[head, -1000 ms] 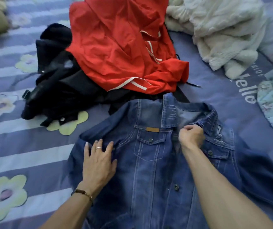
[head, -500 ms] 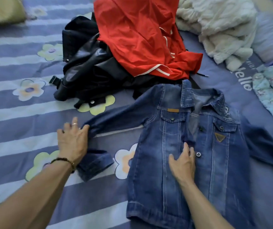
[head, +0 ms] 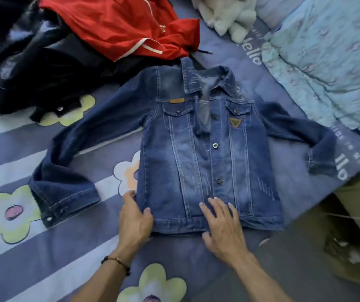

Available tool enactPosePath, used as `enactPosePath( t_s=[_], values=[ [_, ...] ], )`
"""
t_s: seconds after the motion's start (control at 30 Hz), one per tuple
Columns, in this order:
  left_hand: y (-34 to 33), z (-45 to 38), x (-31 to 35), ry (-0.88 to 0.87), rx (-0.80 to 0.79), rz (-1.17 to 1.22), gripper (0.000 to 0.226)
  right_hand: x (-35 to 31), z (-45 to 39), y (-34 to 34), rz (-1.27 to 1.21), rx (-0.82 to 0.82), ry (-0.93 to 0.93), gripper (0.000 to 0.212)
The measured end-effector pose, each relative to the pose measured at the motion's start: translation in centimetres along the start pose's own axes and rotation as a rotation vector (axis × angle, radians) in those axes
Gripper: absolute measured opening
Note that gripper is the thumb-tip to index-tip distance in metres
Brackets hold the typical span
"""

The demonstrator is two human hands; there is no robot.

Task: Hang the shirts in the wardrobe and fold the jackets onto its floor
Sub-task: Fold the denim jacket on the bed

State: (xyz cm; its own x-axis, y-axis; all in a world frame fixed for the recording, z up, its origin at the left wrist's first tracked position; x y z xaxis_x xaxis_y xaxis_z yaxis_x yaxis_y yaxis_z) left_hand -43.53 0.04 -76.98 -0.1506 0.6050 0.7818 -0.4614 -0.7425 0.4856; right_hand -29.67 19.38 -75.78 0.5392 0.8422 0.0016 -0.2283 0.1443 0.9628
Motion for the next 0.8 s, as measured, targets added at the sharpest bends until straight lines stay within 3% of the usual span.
enactPosePath(
  t_s=[0.07, 0.17, 0.27, 0.37, 0.43, 0.5, 0.57, 0.63, 0.7, 0.8],
  values=[
    [0.8, -0.8, -0.3, 0.029, 0.006, 0.072, 0.040, 0.0, -1.1, 1.4, -0.047, 0.135, -0.013, 0.049],
    [2.4, -1.0, -0.7, 0.015, 0.040, 0.020, 0.045, -1.4, -1.0, 2.3, -0.071, 0.206, 0.060, 0.021],
    [2.5, -0.2, -0.8, -0.080, -0.023, -0.244, 0.049, -1.8, 0.8, 1.0, -0.113, 0.091, 0.085, 0.027],
    [1.1, -0.3, 1.7, -0.309, 0.002, -0.607, 0.061, -0.2, 1.7, 1.3, -0.201, 0.057, 0.066, 0.053],
    [-1.3, -0.2, 4.7, -0.548, 0.043, -0.666, 0.046, 2.5, 1.9, 2.4, -0.244, 0.162, -0.049, 0.063],
    [-5.2, 0.3, 7.1, -0.628, -0.089, -0.579, 0.027, 7.0, 1.9, 2.4, -0.187, 0.223, -0.257, 0.067],
    [-9.0, 0.4, 8.1, -0.487, -0.264, -0.420, 0.021, 11.5, 1.7, 1.6, -0.126, 0.142, -0.463, 0.077],
    [-11.9, 0.6, 9.0, -0.329, -0.334, -0.238, 0.031, 15.4, 1.6, 0.1, -0.176, -0.011, -0.581, 0.074],
    [-14.0, 0.8, 9.7, -0.199, -0.368, -0.034, 0.046, 17.3, 1.1, -0.5, -0.398, -0.102, -0.557, 0.059],
    [-15.6, 1.1, 10.1, -0.127, -0.387, 0.104, 0.062, 18.2, 0.4, 0.0, -0.583, -0.061, -0.511, 0.046]
  ],
)
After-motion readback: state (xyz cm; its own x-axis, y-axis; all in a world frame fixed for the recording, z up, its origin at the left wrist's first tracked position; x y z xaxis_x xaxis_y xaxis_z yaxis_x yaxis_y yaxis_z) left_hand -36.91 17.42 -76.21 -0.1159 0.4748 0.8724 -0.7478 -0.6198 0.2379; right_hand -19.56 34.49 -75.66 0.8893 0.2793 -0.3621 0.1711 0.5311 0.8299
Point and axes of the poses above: each hand's wrist, its own z-axis away from the middle knuckle, its own y-axis out of the back of the hand, x = y × z, the point moved 5 cm from there along -z, towards the middle knuckle, and after that the axes turned 14 degrees about -y, right-handed, at the moved point
